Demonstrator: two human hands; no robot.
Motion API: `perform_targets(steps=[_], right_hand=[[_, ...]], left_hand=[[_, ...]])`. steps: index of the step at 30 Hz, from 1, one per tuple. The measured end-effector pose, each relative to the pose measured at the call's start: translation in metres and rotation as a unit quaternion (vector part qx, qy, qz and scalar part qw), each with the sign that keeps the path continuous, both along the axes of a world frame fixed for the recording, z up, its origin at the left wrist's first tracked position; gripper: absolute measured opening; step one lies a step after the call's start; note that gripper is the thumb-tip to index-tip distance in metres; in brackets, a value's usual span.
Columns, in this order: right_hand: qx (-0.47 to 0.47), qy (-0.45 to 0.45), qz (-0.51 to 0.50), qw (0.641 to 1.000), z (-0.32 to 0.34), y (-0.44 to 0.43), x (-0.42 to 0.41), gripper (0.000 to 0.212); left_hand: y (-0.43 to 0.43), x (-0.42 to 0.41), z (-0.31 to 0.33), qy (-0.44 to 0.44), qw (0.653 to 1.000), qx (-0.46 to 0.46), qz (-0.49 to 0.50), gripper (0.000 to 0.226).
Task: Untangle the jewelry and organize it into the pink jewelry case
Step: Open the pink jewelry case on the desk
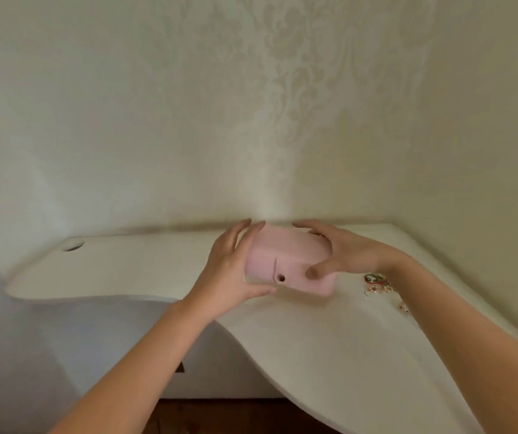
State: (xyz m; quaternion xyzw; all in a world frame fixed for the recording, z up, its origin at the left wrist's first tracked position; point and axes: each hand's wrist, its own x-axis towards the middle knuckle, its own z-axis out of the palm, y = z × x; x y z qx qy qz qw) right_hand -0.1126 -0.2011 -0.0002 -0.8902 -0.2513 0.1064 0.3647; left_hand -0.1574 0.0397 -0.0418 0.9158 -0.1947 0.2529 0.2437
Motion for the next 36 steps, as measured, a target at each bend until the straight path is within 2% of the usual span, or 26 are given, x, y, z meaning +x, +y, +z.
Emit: perform_targets(steps=[2, 5, 9, 18, 25, 30, 32, 36], right_hand=[[-0.009, 0.004, 0.043, 0.999, -0.008, 0.006, -0.012, 0.091], [-0.024, 0.010, 0.066, 0.997, -0.015, 0.011, -0.019, 0.083], [-0.028, 0.018, 0.082, 0.996, -0.026, 0.012, -0.021, 0.077], [-0.035, 0.012, 0.094, 0.995, -0.039, 0.008, -0.023, 0.076], [-0.041, -0.004, 0.096, 0.995, -0.046, 0.009, -0.025, 0.072], [-0.035, -0.001, 0.101, 0.994, -0.046, 0.009, -0.026, 0.074], [-0.035, 0.001, 0.101, 0.994, -0.046, 0.009, -0.026, 0.074], [-0.030, 0.005, 0.103, 0.994, -0.047, 0.008, -0.027, 0.073]], left_hand=[[0.005, -0.011, -0.002, 0.011, 0.999, 0.044, -0.022, 0.107], [0.010, -0.021, -0.010, 0.033, 0.995, 0.063, -0.064, 0.097], [0.007, -0.025, -0.027, 0.016, 0.996, 0.073, -0.056, 0.087], [-0.004, -0.025, -0.061, -0.173, 0.974, 0.129, -0.064, 0.064], [-0.004, -0.021, -0.064, -0.260, 0.938, 0.223, -0.049, 0.063], [-0.005, -0.013, -0.044, -0.316, 0.881, 0.340, -0.091, 0.068], [-0.007, -0.010, -0.036, -0.315, 0.866, 0.373, -0.108, 0.066], [-0.014, -0.009, -0.030, -0.281, 0.859, 0.410, -0.120, 0.055]])
